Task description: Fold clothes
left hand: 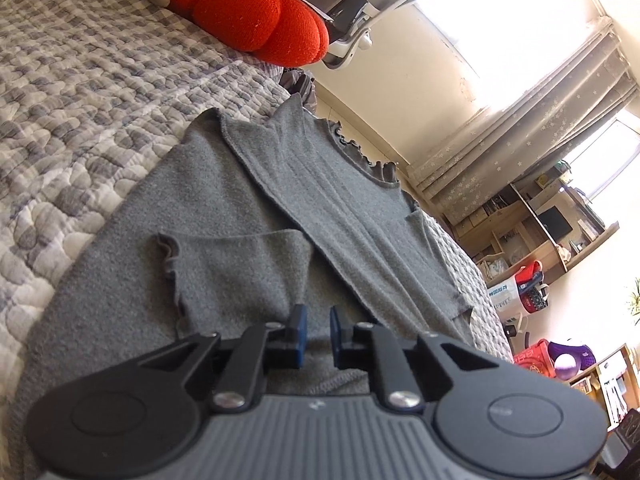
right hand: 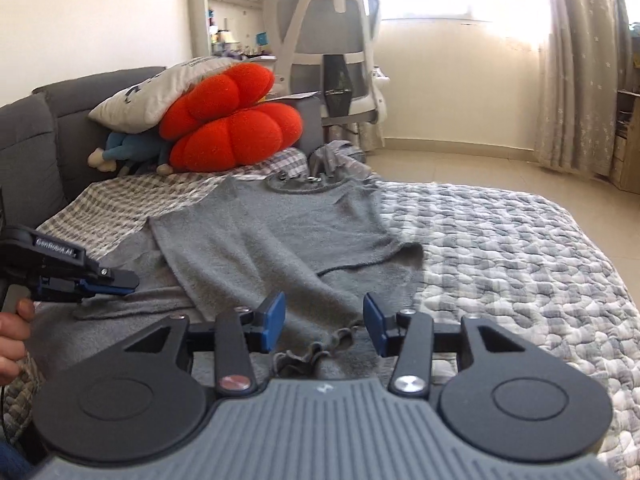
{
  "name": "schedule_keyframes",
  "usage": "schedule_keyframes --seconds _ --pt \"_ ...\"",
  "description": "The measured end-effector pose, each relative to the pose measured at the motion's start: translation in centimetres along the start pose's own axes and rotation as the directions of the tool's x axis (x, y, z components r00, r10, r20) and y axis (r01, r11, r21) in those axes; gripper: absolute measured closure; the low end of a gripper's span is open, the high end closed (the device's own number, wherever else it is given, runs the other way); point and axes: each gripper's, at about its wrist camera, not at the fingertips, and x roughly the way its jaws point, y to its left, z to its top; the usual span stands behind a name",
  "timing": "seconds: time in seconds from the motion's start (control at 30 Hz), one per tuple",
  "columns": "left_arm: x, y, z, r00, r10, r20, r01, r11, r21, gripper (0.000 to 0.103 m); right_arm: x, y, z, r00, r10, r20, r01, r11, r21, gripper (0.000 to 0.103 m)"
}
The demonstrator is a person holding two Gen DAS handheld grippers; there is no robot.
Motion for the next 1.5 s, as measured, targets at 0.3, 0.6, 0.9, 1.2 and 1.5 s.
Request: schedule_keyframes --seconds 0.3,0.6,0.9,1.2,1.5 --pt "-0.9 -1.0 -1.0 0.995 0.068 0.070 -0.077 0.988 0.134 0.069 2.3 2.7 -1.6 0.992 0.009 -0.127 -0.029 0.988 -0.154 0.064" --pt "-0.9 -0.9 -0.9 0.995 0.072 0.074 -0.081 0.987 0.141 0.069 0.6 2.6 -1.2 0.993 0.041 -0.111 -0.060 0.983 -0.171 0.097" --pt "-1.1 -1.3 -1.0 0.995 0.067 0.070 -0.077 0.986 0.146 0.064 -0.7 2.4 -1.5 0.987 0.136 -0.082 -0.143 0.985 -0.092 0.084" --pt "-0.7 -3.5 -0.8 0.997 0.048 0.064 -0.061 0.975 0.213 0.055 -0.3 -1.7 -0.1 0.996 0.087 -0.024 -0.086 0.995 0.040 0.065" --pt "4.1 -9.3 -2.2 0.997 0.072 -0.014 -0.056 0.874 0.483 0.052 2.0 -2.6 -0.9 0.997 0.033 -0.069 -0.030 0.999 0.043 0.084"
